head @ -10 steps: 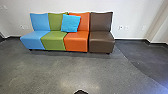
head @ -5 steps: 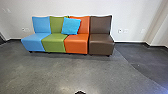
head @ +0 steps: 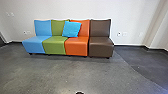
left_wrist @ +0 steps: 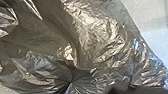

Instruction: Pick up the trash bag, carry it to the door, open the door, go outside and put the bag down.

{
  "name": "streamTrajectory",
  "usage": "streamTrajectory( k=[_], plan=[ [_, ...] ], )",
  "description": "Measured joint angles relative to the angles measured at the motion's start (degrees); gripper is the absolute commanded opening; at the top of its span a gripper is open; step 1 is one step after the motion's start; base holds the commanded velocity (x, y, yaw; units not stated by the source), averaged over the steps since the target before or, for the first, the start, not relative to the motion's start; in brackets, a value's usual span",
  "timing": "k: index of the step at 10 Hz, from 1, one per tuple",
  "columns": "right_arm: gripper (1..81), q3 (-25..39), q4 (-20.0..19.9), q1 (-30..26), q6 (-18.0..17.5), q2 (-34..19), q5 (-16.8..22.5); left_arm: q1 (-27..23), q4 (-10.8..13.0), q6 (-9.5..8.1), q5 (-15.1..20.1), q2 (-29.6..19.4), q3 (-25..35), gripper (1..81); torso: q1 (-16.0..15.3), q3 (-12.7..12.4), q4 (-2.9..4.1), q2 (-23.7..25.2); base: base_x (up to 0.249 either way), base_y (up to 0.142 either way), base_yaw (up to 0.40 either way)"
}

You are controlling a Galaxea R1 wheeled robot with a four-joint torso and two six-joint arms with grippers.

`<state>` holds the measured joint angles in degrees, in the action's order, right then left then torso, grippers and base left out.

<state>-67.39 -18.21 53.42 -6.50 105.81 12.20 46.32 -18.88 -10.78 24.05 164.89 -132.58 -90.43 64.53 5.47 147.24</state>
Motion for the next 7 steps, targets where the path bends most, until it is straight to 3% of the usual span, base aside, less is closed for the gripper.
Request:
streamTrajectory(
  k=[3,5,7],
  plan=[
    [81.1,-0.09,-0.11,0.07,0.00,0.39,0.04,1.05,-0.05,0.00,-0.11,1.76,-6.72,81.1,-0.92,0.61,0.00,1.48,0.000,0.000,0.000],
    [81.1,-0.09,-0.13,0.10,0.00,0.52,0.00,1.06,-0.40,0.01,-0.21,3.46,-12.18,81.1,-0.96,3.67,0.00,1.55,0.000,0.000,0.000],
    [81.1,-0.06,-0.17,0.18,0.00,0.80,-0.22,0.98,-0.46,0.04,-0.16,5.14,-15.85,81.1,-1.03,5.13,0.00,1.55,0.000,0.000,0.000]
  ],
)
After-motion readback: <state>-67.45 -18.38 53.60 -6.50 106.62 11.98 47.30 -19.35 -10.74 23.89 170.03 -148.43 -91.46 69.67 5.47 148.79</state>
